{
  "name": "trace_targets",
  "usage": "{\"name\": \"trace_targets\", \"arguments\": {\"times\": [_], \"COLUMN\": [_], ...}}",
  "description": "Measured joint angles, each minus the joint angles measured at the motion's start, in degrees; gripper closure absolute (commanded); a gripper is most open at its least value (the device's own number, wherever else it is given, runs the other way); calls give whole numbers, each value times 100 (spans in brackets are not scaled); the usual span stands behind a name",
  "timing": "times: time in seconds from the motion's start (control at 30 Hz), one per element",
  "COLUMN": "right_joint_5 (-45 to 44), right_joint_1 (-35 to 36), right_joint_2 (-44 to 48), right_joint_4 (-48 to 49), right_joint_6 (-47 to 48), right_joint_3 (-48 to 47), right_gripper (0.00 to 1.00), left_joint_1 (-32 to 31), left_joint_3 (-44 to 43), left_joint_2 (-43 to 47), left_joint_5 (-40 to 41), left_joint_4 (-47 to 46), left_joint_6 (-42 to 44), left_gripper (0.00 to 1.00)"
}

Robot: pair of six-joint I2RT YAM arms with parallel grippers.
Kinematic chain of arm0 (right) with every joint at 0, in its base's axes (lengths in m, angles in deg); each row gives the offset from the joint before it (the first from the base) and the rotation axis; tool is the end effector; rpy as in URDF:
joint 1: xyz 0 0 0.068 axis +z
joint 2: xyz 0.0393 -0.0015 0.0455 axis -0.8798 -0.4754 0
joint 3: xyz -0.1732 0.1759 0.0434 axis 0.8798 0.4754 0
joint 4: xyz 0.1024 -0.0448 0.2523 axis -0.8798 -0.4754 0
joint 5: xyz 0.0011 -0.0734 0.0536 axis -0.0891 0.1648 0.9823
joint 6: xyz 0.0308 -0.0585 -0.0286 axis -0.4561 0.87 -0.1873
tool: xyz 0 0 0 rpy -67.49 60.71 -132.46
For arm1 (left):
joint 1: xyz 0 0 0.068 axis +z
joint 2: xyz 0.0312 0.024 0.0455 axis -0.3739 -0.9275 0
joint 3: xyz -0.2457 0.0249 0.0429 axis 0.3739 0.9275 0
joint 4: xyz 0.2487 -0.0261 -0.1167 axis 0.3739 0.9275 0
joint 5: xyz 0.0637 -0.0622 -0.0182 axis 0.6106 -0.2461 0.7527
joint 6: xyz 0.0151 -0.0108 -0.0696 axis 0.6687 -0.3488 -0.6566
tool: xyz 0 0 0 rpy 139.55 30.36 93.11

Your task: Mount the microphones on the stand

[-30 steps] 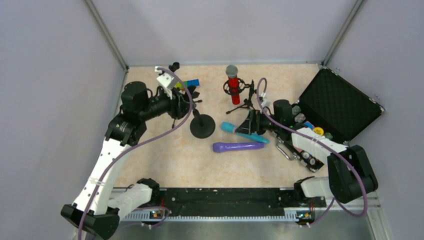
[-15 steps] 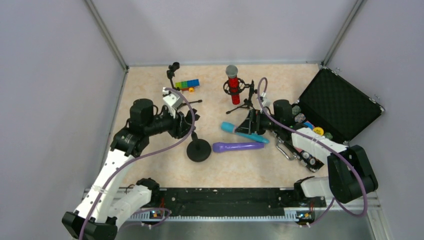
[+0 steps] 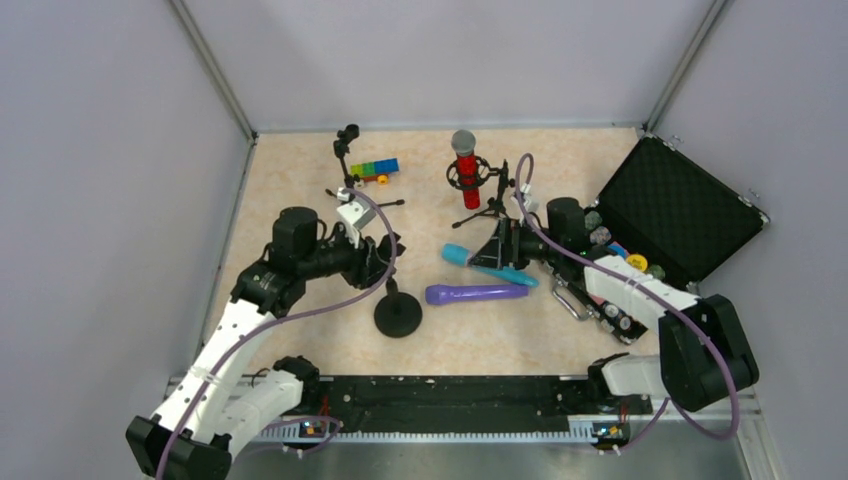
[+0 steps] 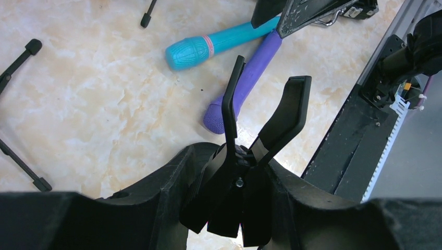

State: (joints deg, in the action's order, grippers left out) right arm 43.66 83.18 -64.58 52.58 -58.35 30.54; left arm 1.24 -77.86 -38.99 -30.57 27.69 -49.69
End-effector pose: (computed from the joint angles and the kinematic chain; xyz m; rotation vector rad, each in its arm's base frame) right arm 0.2649 0.1483 0.1741 -0.3027 2.2275 1.3154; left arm 0.2026 -0.1129 0.2947 0.7708 1.9500 -0.8323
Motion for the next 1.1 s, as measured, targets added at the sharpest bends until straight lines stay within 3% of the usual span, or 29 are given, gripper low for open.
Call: {"name": "trace_targets", "arguments": {"times": [0.1,0.23,0.4,0.63,0.97,1.1], "right_joint_5": [15,33,33,33,33,37], "right_joint_1": [46,59,107,133,160,164], "right_joint_2": [127,299,369,369,369,369], "right_joint_4": [-83,-83,-96,-160,-240,-219], "right_joint_6": [35,37,33,35,79,83], "right_joint_3": [-107,-238,-271,-271,-358,-420], "right_gripper": [14,14,14,14,14,14], "left_joint_1": [-107,-284,-402,-433,-433,-435], "left_joint_3": [33,83,109,109,-55,-332], "left_joint_2": [9,48,74,280,446,306], "left_joint_5": [15,59,98,238,186,76], "left_joint_4": [-50,-98,-101,-131,-741,-1384], "left_joint_6": [81,232,431,638,341,-122], "left_gripper": [96,80,42,3,1,1]}}
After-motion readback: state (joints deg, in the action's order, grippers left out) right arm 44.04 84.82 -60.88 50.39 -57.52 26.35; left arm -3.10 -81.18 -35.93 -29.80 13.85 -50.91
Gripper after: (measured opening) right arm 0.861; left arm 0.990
